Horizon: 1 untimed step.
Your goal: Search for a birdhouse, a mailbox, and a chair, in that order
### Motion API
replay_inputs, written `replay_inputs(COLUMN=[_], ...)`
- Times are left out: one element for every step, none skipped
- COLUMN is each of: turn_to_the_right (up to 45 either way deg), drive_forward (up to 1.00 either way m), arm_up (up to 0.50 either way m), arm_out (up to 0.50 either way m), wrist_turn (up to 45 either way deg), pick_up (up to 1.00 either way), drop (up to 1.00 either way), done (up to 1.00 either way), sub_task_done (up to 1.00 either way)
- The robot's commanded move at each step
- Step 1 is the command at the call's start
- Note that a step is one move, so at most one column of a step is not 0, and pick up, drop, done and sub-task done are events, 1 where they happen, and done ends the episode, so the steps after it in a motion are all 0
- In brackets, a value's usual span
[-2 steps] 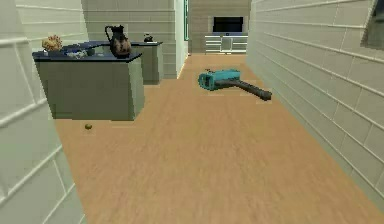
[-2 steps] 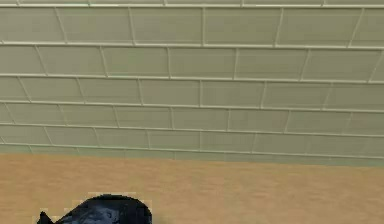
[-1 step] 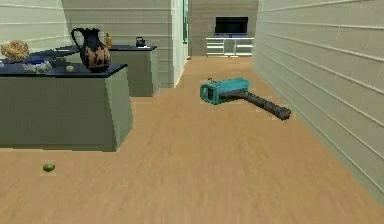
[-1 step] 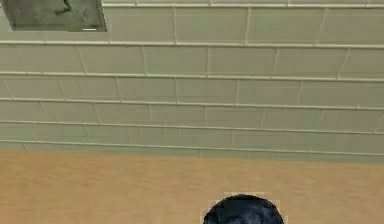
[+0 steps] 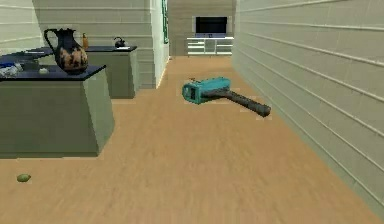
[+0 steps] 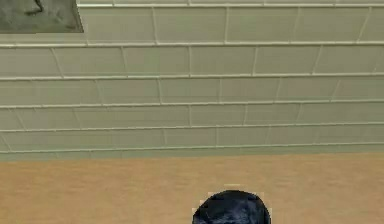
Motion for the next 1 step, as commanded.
replay_inputs(turn_to_the_right=[0.0], drive_forward=[1.0], arm_up=[0.0], arm_out=[0.0], wrist_turn=[0.0], pick_up=[0.0], drop=[0.0], done=[0.0], sub_task_done=[0.0])
